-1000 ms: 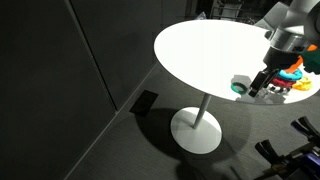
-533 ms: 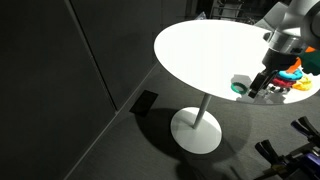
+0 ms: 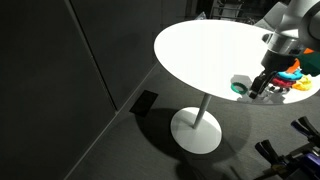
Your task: Pick up the clear ring and put it on the ring holder
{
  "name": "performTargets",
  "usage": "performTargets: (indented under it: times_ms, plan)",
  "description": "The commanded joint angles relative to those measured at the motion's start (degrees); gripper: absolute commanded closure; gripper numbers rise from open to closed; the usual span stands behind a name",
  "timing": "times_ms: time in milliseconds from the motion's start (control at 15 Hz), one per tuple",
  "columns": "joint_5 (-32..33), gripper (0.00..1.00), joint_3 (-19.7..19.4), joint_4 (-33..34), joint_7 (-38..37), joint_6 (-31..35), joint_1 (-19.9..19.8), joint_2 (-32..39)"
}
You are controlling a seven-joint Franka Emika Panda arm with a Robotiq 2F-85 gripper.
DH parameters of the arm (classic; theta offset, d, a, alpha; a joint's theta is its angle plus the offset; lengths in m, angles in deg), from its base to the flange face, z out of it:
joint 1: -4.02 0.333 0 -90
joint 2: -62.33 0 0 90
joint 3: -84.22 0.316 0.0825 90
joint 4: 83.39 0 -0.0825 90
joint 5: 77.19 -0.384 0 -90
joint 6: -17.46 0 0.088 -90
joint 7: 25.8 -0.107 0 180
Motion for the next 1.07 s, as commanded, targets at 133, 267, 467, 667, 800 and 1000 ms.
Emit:
performTargets:
  times_ms: [133, 267, 467, 667, 800, 1000]
  plan:
    - [-1.39, 0.96, 0.68, 0.93, 1.57, 0.18, -1.42, 0.35]
    - [-1.11, 0.92, 0.45, 0.98, 1.1, -0.36, -1.54, -0.37]
    - [-1.01, 0.92, 0.4, 1.14, 0.81, -1.36, -1.68, -1.63]
    - [-1.12, 0.92, 0.52, 1.44, 0.81, -2.69, -1.6, -3.34]
    - [-1.01, 0.92, 0.46, 1.57, 0.6, -3.64, -1.36, -4.58]
    - [-0.41, 0.92, 0.27, 2.0, -0.1, -6.11, -0.8, -6.79]
